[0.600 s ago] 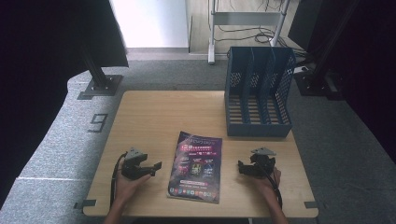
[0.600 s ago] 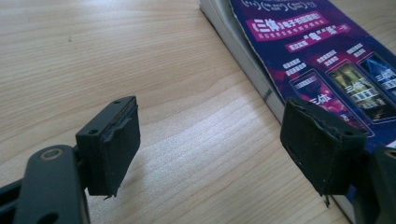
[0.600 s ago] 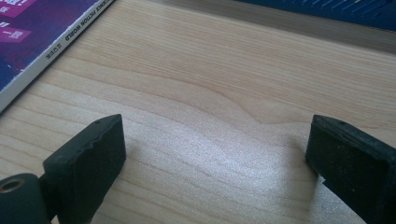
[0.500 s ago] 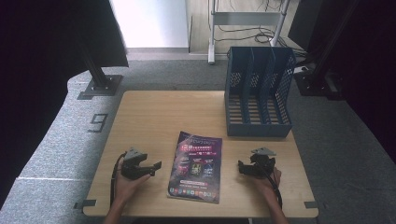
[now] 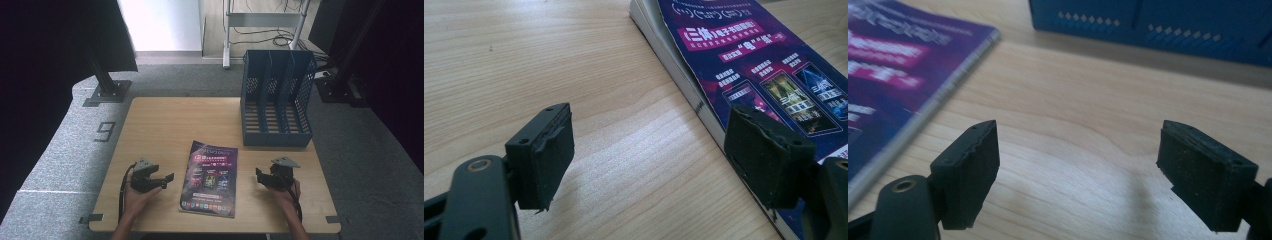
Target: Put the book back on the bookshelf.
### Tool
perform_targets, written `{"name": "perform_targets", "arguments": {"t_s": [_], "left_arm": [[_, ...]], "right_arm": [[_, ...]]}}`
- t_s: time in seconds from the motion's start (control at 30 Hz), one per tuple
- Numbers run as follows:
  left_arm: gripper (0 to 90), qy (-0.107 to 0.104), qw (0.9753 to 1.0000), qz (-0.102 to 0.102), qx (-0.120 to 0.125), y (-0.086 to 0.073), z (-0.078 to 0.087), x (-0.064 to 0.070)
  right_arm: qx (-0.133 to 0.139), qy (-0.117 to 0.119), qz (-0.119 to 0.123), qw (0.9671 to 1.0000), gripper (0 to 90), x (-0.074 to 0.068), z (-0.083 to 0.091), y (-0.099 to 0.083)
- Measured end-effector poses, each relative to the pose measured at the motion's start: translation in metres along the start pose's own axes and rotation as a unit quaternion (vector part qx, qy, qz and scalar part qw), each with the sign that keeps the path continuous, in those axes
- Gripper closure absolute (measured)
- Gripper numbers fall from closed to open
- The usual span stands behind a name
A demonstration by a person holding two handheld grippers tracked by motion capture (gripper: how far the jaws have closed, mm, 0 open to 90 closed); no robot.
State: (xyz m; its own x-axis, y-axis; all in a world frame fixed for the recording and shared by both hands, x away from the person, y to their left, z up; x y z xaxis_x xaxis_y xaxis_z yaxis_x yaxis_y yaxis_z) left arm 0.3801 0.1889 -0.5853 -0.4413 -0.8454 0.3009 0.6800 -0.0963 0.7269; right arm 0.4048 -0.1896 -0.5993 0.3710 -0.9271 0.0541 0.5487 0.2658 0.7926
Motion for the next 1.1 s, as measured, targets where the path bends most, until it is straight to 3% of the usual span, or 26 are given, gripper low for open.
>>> {"name": "perform_targets", "arguments": {"t_s": [0.2, 0.8, 0.9, 1.0, 1.1], "left_arm": [[20.3, 0.0, 1.0, 0.0, 0.0, 0.0, -0.001, 0.0], [20.7, 0.001, 1.0, 0.003, 0.0, -0.001, -0.003, 0.0], [20.7, -0.017, 0.9997, 0.018, 0.001, 0.0, -0.003, 0.004], [21.0, 0.007, 1.0, -0.003, -0.003, 0.0, -0.003, 0.003], [21.0, 0.005, 1.0, -0.003, -0.003, 0.0, -0.004, 0.005]], "right_arm": [[0.021, 0.016, 0.006, 0.9996, 17.6, -0.012, 0.004, 0.012], [0.044, 0.047, 0.013, 0.9978, 18.6, -0.036, 0.008, 0.031], [0.045, 0.055, 0.015, 0.9973, 19.0, -0.043, 0.008, 0.032], [0.045, 0.061, 0.019, 0.9969, 19.0, -0.049, 0.007, 0.033], [0.046, 0.065, 0.025, 0.9965, 19.2, -0.054, 0.006, 0.036]]}}
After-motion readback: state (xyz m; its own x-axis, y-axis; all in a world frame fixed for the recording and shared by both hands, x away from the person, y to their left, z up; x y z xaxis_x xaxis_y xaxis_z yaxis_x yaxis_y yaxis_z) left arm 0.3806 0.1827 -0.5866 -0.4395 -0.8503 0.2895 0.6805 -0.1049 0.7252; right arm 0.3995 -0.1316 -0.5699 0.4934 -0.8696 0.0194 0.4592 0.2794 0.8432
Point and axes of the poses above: each handheld gripper's, and its own axes: z roughly backward along the jaws, y roughly out of its top, x roughly to its right, the point moved 10 cm from there along -z, roughly forward along the jaws, and after that the axes turned 9 degrees about z, right-handed, at the moved point
